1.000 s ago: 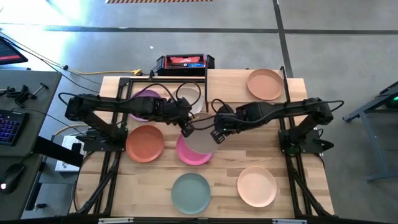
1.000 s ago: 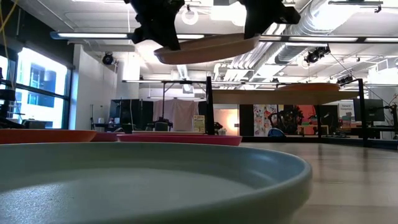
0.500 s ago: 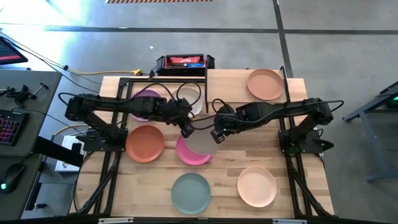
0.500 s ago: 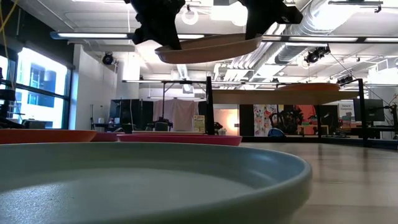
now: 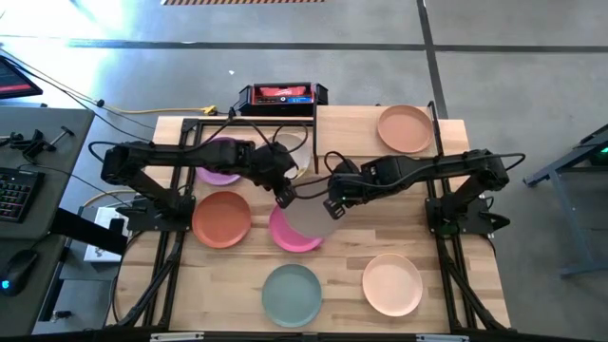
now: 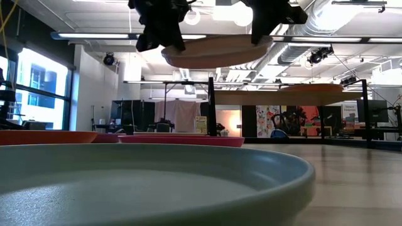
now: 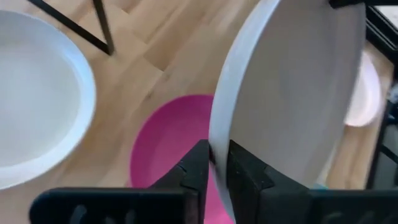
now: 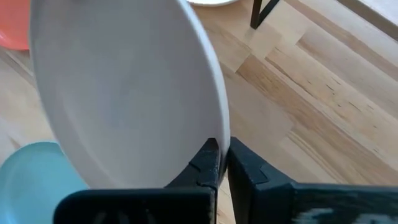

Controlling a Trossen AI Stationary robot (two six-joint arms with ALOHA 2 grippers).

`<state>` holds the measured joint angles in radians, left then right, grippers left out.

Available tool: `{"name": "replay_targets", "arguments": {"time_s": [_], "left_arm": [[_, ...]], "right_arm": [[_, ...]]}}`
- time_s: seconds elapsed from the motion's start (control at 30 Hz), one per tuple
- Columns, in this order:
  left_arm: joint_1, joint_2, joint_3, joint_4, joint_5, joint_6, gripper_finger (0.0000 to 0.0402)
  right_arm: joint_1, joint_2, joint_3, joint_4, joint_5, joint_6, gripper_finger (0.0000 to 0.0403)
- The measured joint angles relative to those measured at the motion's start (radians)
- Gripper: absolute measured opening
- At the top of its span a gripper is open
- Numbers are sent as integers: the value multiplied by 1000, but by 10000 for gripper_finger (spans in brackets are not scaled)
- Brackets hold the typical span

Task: Place and stack plates onto a shelf
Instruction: Stack the gray plate on top of the light orange plate on the shelf

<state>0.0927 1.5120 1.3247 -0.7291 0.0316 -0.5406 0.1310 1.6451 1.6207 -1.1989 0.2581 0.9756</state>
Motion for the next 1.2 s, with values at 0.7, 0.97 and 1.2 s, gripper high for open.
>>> {"name": "replay_targets", "arguments": {"time_s": [0.7,0.97,1.2], "left_arm": [[-1,-39,0,112,10,7,118],[-2,-142,0,74,12,57,118],[-4,-229,2,-33,6,110,118]], "right_arm": [[-7,-52,0,-159,-7,-7,1],[-66,-138,0,-241,-7,-15,0],[-173,-227,0,-299,-7,-35,0]]}}
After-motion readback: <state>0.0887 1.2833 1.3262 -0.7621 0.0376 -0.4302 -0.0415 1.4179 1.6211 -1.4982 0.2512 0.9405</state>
